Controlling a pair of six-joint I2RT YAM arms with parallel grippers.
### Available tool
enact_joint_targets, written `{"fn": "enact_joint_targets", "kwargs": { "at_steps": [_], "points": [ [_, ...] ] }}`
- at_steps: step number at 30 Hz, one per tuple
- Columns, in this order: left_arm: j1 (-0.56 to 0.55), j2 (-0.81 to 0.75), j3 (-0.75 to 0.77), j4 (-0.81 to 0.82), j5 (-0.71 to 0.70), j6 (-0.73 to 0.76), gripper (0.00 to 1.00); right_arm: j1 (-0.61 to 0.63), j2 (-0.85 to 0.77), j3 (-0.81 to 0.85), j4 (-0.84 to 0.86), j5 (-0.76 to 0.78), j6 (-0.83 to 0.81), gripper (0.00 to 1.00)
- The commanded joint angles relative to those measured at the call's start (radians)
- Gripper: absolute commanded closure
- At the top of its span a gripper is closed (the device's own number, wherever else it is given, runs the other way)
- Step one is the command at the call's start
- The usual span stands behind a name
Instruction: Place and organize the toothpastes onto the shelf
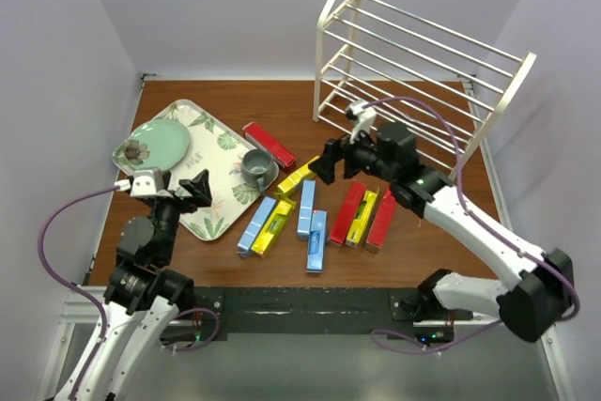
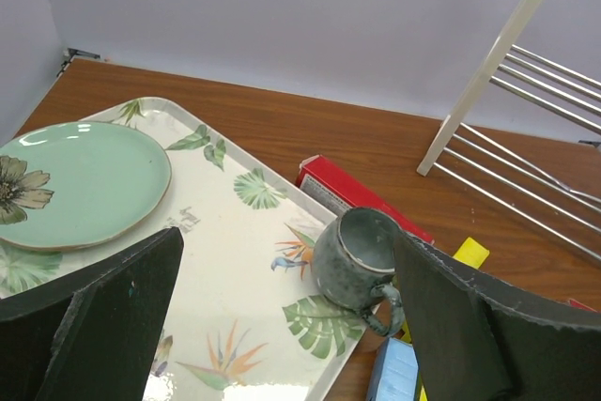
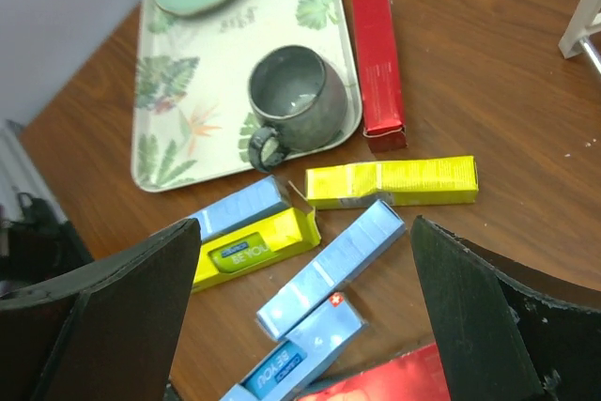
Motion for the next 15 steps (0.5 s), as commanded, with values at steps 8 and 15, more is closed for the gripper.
{"fn": "enact_joint_targets", "kwargs": {
  "at_steps": [8, 15],
  "points": [
    [-0.065, 0.027, 0.001, 0.031, -0.035, 0.023, 0.00, 0.102, 0.500, 0.270, 0.099, 0.278, -0.143, 0.01],
    [-0.074, 0.070, 0.011, 0.013, -0.032, 0.021, 0.00, 0.098, 0.790, 0.460, 0.136, 0.246, -0.194, 0.04]
  ]
}}
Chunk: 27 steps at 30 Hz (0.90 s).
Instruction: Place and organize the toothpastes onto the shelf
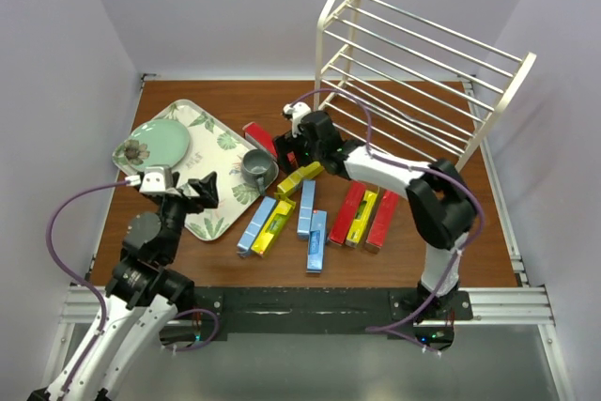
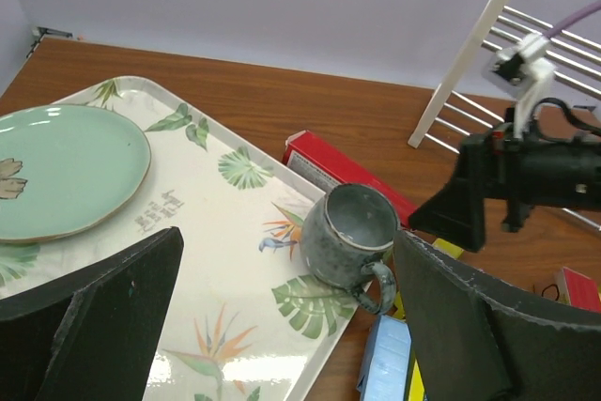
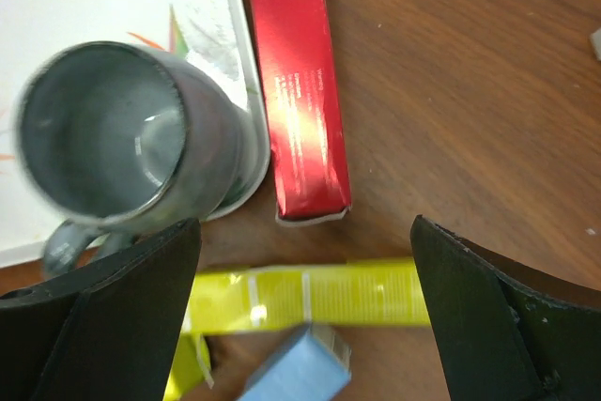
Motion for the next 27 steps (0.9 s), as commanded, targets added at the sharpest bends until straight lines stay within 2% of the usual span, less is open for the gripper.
{"fn": "enact_joint_targets", "kwargs": {
  "at_steps": [1, 5, 11, 14, 20, 23, 27],
  "points": [
    [-0.008, 0.031, 0.013, 0.016, -0.016, 0.019, 0.00, -0.008, 0.110, 0.128, 0.052, 0.014, -0.051, 0.07],
    [-0.008, 0.046, 0.014, 0.013, -0.016, 0.019, 0.00, -0.028, 0.196, 0.172, 0.056, 0.007, -0.045, 0.17],
    [-0.008, 0.060, 0.016, 0.008, -0.022, 0.019, 0.00, -0.030, 0.229, 0.198, 0.030, -0.035, -0.068, 0.33],
    [-0.009, 0.066, 0.014, 0.015, -0.021, 0.019, 0.00, -0.028, 0.230, 0.194, 0.029, -0.039, -0.066, 0.43],
    [-0.008, 0.068, 0.013, 0.018, -0.016, 0.018, 0.00, -0.030, 0.176, 0.150, 0.049, -0.023, -0.063, 0.72],
    [-0.008, 0.068, 0.013, 0.019, -0.016, 0.018, 0.00, -0.030, 0.116, 0.114, 0.067, -0.003, -0.048, 0.77],
    [-0.008, 0.060, 0.010, 0.022, -0.013, 0.018, 0.00, -0.028, 0.039, 0.068, 0.072, 0.046, -0.022, 0.79]
  ]
}}
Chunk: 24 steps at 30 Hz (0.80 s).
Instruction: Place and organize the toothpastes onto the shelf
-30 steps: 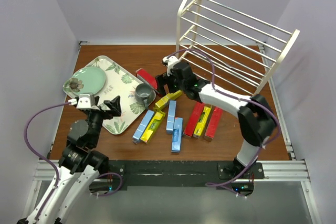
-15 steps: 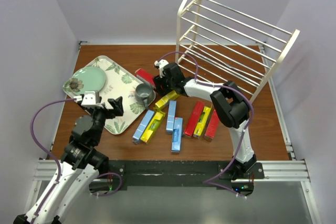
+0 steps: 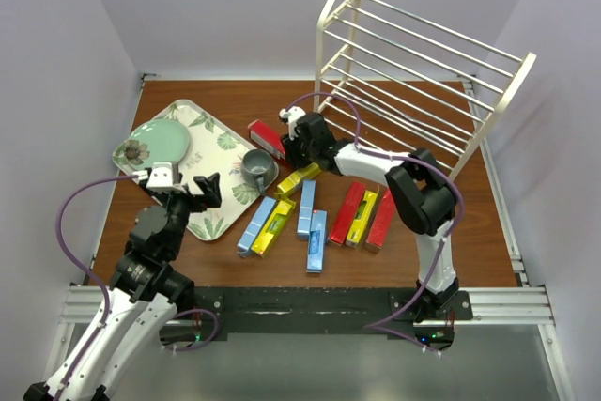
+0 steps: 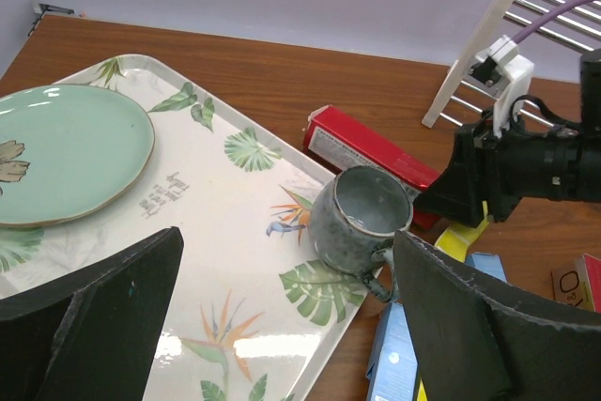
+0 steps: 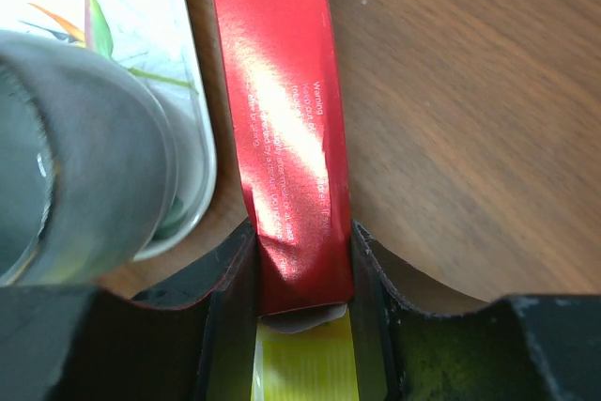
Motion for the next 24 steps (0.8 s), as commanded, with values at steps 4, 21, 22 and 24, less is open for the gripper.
{"fn": "enact_joint_targets", "kwargs": {
  "at_steps": [4, 21, 22, 24],
  "points": [
    [-0.004, -0.010, 0.010, 0.030, -0.001, 0.018, 0.00, 0.001, -0.225, -0.098, 0.055, 0.153, 0.109, 0.81],
    [-0.006, -0.032, 0.008, 0.029, -0.016, 0.012, 0.00, 0.001, -0.536, -0.342, -0.146, 0.518, 0.494, 0.85],
    [-0.006, -0.032, 0.008, 0.029, -0.019, 0.010, 0.00, 0.001, -0.553, -0.363, -0.140, 0.541, 0.541, 0.85],
    [-0.006, -0.028, 0.007, 0.026, -0.035, 0.009, 0.00, 0.002, -0.561, -0.373, -0.132, 0.599, 0.587, 0.85]
  ]
}}
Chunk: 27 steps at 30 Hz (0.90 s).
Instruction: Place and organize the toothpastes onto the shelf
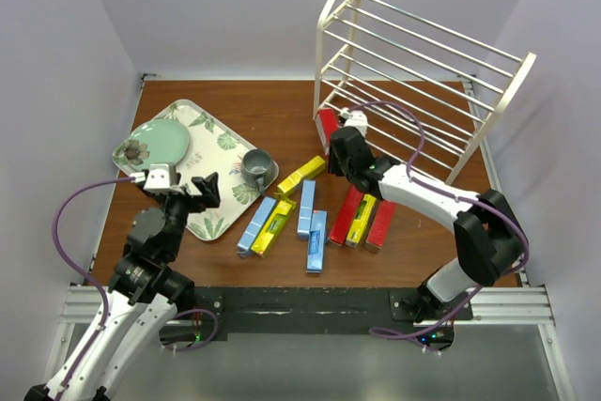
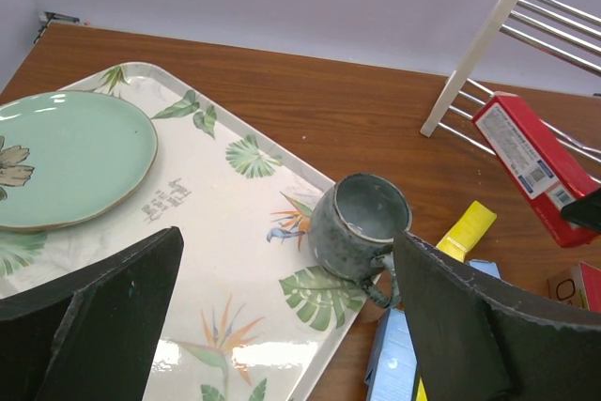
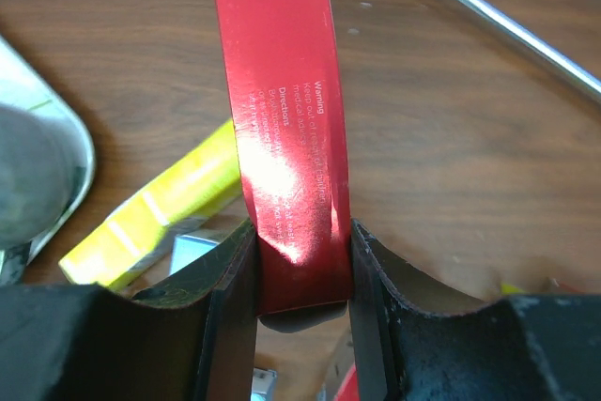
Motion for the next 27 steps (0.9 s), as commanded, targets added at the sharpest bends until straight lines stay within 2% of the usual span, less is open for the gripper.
{"fn": "enact_joint_targets", "kwargs": {
  "at_steps": [1, 12, 18, 27],
  "points": [
    [-0.005, -0.005, 0.007, 0.024, -0.033, 0.010, 0.00, 0.001, -0.060, -0.016, 0.043, 0.173, 0.196, 0.85],
    [-0.014, 0.007, 0.005, 0.028, -0.041, 0.011, 0.00, 0.001, 0.058, 0.087, 0.087, 0.368, 0.348, 0.85],
    [-0.014, 0.000, 0.002, 0.030, -0.041, 0.010, 0.00, 0.002, 0.173, 0.223, 0.060, 0.455, 0.437, 0.86],
    [-0.024, -0.003, 0.001, 0.025, -0.053, 0.014, 0.00, -0.001, 0.366, 0.435, 0.025, 0.538, 0.437, 0.85]
  ]
}}
